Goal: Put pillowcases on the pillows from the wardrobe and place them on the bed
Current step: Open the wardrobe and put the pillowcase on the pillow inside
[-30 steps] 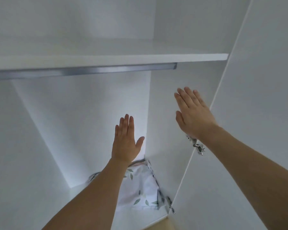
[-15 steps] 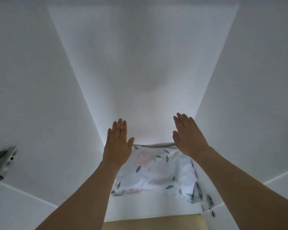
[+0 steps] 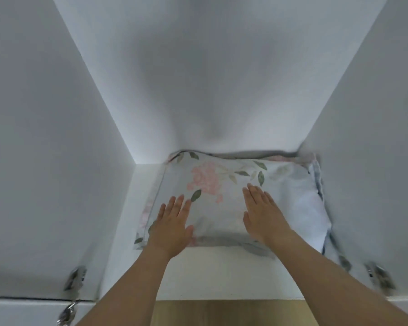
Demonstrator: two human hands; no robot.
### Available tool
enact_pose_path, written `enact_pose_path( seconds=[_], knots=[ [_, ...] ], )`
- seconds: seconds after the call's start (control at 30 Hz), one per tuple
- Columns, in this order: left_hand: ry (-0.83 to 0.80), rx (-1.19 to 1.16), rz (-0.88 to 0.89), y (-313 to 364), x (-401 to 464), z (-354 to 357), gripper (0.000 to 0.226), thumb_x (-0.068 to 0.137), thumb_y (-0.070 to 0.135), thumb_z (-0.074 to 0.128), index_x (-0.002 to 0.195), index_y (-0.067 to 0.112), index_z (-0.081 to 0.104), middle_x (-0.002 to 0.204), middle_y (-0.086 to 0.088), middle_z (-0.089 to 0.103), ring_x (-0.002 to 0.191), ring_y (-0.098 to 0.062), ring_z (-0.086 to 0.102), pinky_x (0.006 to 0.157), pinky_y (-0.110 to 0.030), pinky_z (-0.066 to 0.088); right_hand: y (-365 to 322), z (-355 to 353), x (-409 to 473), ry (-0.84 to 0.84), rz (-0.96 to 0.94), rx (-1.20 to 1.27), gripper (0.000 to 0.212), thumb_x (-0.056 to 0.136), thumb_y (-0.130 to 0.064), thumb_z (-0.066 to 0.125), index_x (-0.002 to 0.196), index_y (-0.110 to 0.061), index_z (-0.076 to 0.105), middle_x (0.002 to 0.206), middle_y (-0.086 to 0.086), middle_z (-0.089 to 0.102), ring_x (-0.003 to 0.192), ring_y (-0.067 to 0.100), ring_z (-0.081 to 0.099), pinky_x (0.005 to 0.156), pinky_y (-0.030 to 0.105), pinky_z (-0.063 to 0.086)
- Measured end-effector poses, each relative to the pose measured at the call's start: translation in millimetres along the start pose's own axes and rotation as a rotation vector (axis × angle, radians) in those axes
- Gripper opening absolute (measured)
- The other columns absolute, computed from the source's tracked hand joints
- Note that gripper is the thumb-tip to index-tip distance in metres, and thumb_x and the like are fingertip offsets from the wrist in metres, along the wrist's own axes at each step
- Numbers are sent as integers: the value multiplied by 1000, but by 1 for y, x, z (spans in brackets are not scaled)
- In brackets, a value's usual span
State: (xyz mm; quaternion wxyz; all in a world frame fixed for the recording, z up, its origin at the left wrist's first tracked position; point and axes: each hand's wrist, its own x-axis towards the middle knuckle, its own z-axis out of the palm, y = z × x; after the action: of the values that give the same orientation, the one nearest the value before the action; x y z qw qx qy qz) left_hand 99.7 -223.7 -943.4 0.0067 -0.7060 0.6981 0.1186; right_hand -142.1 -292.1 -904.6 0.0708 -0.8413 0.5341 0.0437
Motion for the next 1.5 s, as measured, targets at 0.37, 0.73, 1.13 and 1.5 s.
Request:
enact_pose_path(
  seconds=[0.37,0.73,1.13,1.5],
  knots=[
    [-110,284,154,-14,100,148,113,78,57,57,147,28,-28,152,0,-40,141,-30,-34,101,-71,-19,25,183,61,-215,64,-121,104,80,-41,52,147,-15,-24,152,16,-33,140,37,-29,115,53,-14],
    [-41,156,76,-19,164,205,91,87,35,56,153,35,-6,163,7,-4,149,-25,-2,106,-73,7,46,237,129,20,30,-113,84,84,-38,56,151,-12,12,157,18,17,143,31,21,118,41,11],
    [-30,135,-3,7,128,140,42,99,20,37,140,22,43,139,-1,52,127,-28,47,92,-45,47,16,139,117,-123,-93,-272,23,92,-23,49,112,-21,62,109,2,68,99,24,66,79,32,49],
    [101,-29,-263,23,-11,-249,15,87,31,52,75,22,54,66,5,50,64,-22,52,61,-30,37,-73,-244,41,-213,-169,-142,10,84,-30,55,87,-21,58,95,3,65,82,25,61,69,31,45]
  ],
)
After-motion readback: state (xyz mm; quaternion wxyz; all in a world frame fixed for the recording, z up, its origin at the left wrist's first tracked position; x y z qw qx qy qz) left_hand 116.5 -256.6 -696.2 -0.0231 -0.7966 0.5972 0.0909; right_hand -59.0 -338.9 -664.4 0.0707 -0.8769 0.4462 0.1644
